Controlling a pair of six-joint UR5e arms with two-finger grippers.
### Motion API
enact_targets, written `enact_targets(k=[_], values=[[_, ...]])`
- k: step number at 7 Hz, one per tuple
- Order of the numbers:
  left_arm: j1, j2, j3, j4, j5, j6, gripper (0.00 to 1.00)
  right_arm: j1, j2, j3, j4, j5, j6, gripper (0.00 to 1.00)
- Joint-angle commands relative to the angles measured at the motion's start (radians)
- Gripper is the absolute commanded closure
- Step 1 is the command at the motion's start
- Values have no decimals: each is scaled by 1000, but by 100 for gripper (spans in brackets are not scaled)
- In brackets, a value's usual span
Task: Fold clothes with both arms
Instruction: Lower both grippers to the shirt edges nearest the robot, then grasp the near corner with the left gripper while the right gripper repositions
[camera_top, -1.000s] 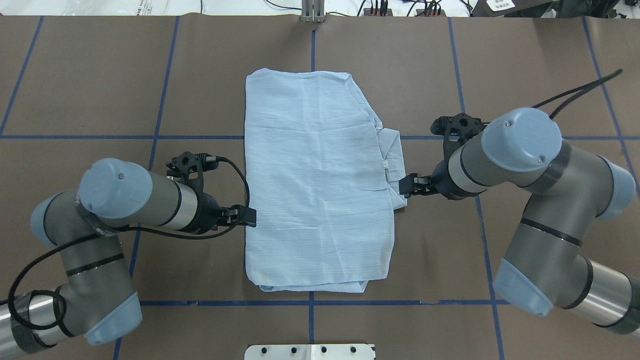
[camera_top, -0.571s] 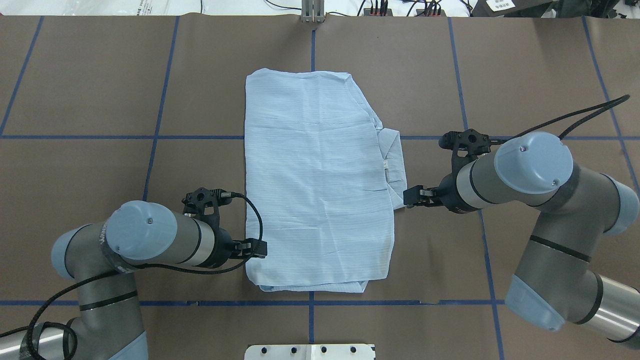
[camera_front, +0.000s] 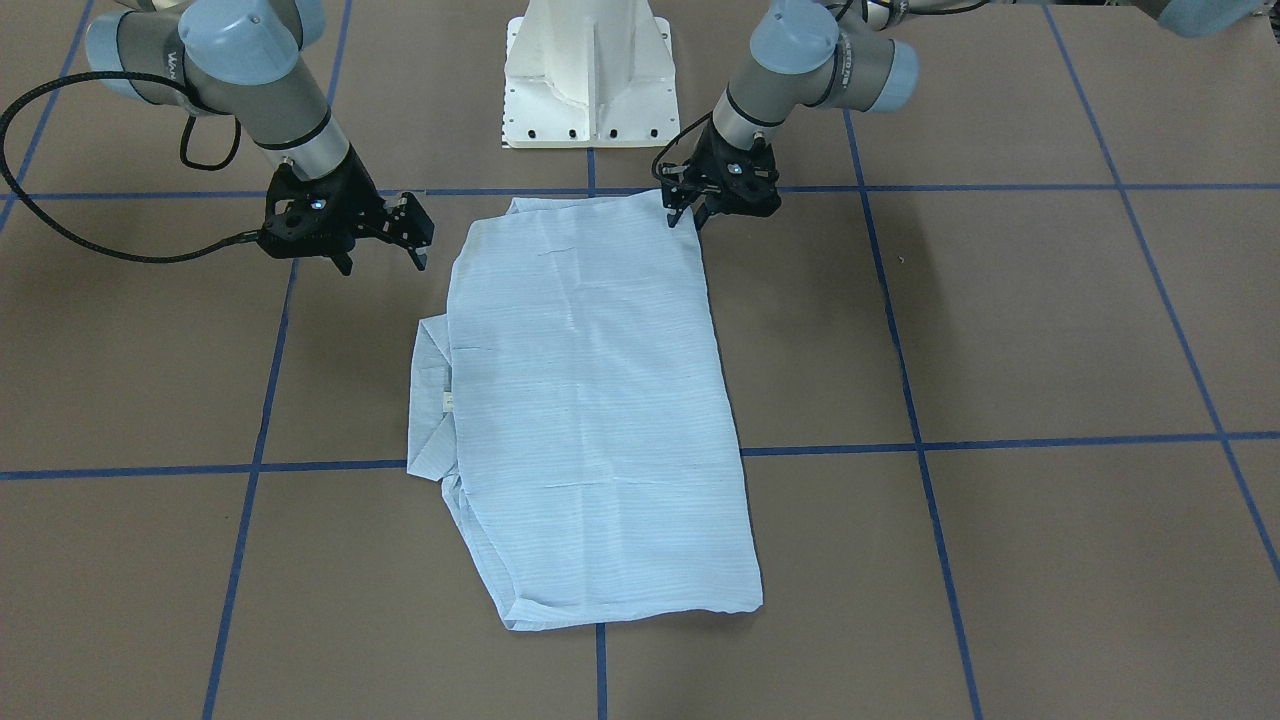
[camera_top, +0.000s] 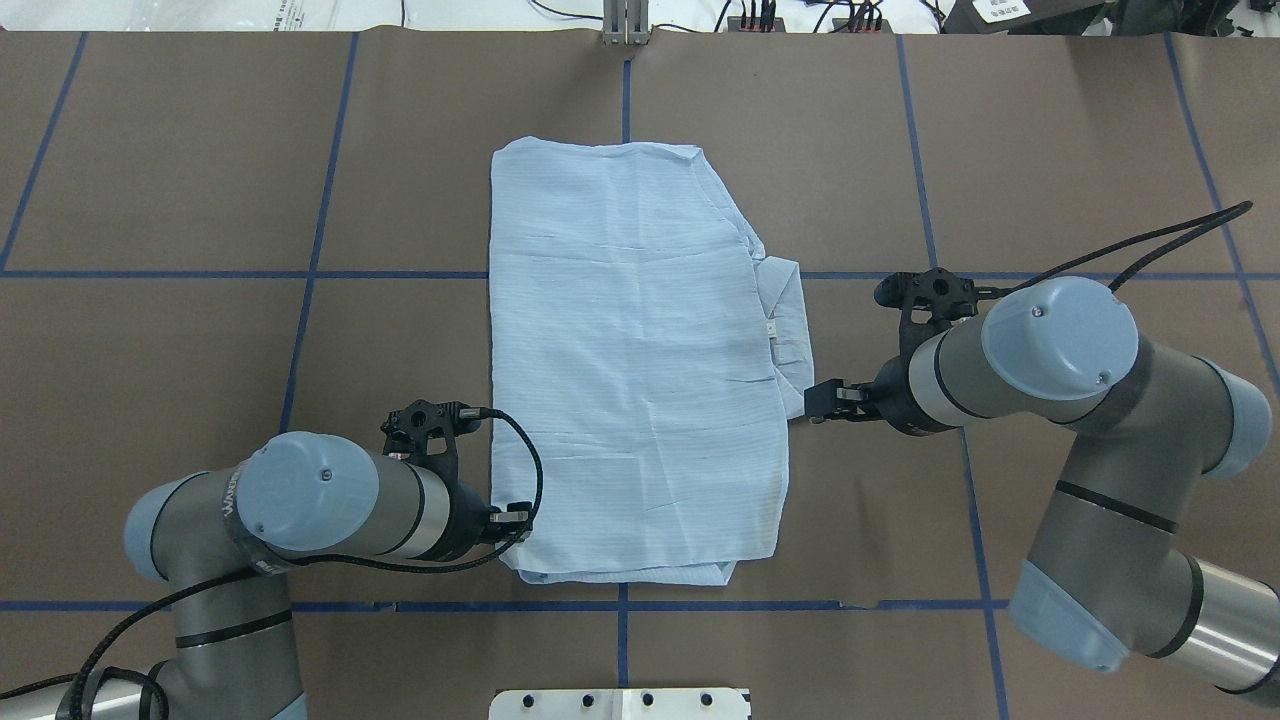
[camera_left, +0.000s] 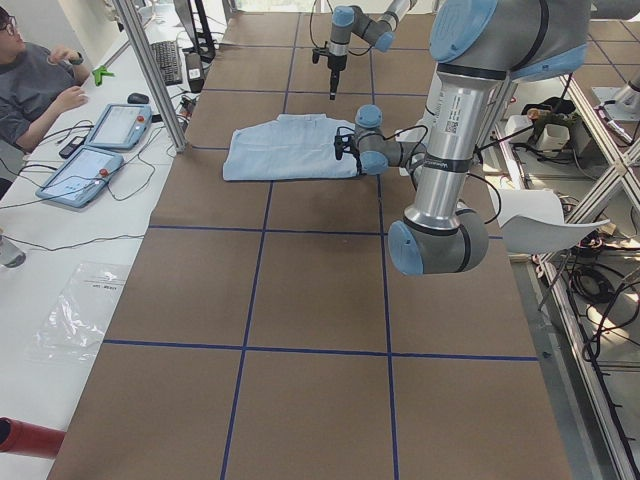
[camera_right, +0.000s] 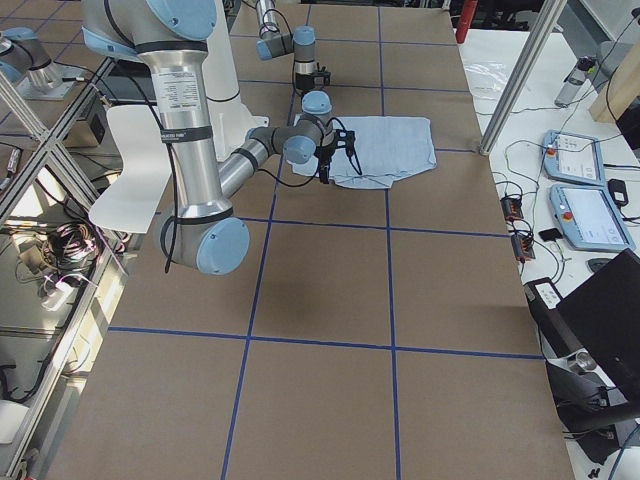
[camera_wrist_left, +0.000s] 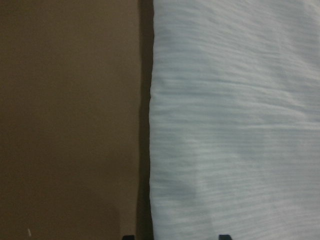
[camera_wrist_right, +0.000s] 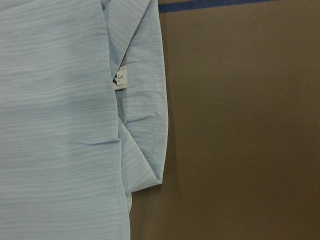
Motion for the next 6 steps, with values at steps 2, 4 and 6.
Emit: enact_targets(k=[2,4,6], values=[[9,-1,-5,0,0,-8,94,-20,1,1,-1,-5,53,0],[9,-1,-5,5,2,-8,42,-27,1,6,-2,-15,60,0],[18,-15,-5,64,2,-8,38,-27,2,8,-2,-15,60,0]])
